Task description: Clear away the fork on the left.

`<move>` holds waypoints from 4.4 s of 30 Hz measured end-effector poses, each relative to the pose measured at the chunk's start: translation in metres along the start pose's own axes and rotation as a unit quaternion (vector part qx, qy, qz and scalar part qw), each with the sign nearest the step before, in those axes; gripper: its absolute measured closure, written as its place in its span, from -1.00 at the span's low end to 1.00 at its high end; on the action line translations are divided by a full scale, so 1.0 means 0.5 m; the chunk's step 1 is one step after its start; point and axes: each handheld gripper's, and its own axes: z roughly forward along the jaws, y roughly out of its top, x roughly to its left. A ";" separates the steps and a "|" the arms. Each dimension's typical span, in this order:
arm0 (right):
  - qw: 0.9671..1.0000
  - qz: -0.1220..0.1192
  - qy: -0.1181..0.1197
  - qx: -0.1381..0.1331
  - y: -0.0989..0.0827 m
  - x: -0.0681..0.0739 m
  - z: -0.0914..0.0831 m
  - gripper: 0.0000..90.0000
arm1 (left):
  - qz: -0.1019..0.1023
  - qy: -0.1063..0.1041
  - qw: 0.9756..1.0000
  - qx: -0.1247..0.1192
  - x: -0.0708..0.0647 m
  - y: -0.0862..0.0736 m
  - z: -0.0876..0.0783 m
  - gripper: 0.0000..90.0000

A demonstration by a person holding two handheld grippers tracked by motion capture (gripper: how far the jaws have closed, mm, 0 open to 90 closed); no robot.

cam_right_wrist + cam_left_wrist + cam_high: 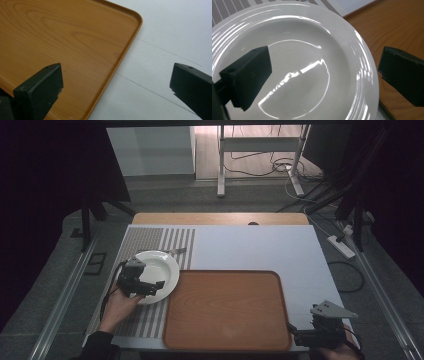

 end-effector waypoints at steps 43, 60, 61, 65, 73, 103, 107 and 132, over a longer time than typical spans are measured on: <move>1.000 0.000 0.002 0.002 0.000 -0.001 0.001 -1.00 | -0.015 -0.003 1.000 0.006 0.093 0.125 0.122 -1.00; 1.000 0.000 0.003 0.000 -0.001 -0.001 0.000 -1.00 | -0.018 0.025 0.999 0.027 0.144 0.159 0.148 0.18; 1.000 0.000 0.003 0.000 -0.001 -0.001 0.000 -1.00 | -0.018 0.022 0.999 0.028 0.148 0.160 0.149 0.32; 1.000 0.000 0.003 0.000 -0.001 -0.001 0.000 -1.00 | -0.009 0.021 0.999 0.049 0.164 0.166 0.156 0.86; 1.000 0.000 0.002 0.002 -0.001 -0.001 0.001 -1.00 | -0.022 0.040 0.995 0.093 0.216 0.181 0.166 0.99; 1.000 -0.003 -0.001 0.004 -0.001 0.002 0.000 -1.00 | -0.068 0.012 0.983 0.172 0.288 0.135 0.154 0.99; 1.000 -0.004 -0.001 0.004 -0.001 0.002 0.000 -1.00 | -0.078 0.010 0.984 0.162 0.288 0.128 0.151 0.99; 1.000 -0.006 0.001 0.004 -0.001 0.002 0.000 -1.00 | -0.015 -0.023 0.995 0.096 0.214 0.210 0.194 -0.67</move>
